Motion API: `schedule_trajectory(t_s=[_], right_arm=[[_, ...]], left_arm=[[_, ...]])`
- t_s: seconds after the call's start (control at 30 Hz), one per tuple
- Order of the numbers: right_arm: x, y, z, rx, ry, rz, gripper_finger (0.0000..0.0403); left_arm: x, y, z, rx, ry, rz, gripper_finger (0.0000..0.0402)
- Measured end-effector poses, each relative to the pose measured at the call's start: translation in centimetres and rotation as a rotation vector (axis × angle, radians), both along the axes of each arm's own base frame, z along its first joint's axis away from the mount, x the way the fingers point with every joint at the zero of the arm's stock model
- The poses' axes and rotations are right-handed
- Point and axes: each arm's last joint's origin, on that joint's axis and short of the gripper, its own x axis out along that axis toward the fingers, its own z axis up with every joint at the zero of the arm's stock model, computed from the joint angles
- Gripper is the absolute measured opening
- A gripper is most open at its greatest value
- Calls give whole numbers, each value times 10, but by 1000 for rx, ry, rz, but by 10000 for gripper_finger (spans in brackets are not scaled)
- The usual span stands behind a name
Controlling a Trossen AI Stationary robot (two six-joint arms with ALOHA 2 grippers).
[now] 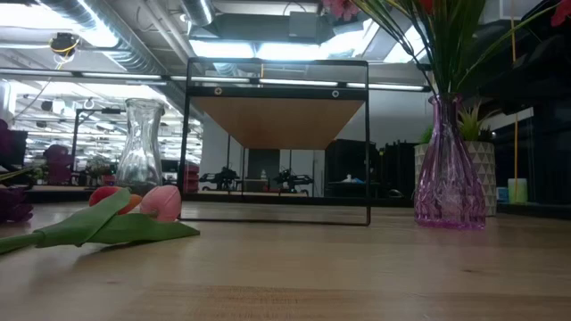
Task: Pick and place flowers into a vace then onto a shelf
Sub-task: Put the purple flowers into the transparent vase
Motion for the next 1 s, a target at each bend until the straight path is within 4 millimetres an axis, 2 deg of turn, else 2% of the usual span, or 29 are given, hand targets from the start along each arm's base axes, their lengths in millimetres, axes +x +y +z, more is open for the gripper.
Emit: schedule_trajectory(t_s=[0.07,0.2,0.43,0.53,0.67,0.93,1.0], right_arm=[[0,0,0,15,-1,-4,2],[0,0,0,21,-1,-6,2],[0,0,0,22,-2,-6,2],[0,0,0,22,-2,-6,2],[0,0,0,22,-2,-6,2],[0,0,0,22,-2,-6,2],[0,0,0,22,-2,-6,2]], left_arm=[[-3,3,-7,-23,34,16,223],[-5,5,-19,-30,-34,-9,223],[-4,5,-19,-32,-54,-6,222],[-3,5,-19,-30,-61,-8,210],[-2,5,-20,-24,-78,-28,169],[-5,0,-15,-49,-105,-63,32],[-8,-1,-11,-41,-136,-71,14]])
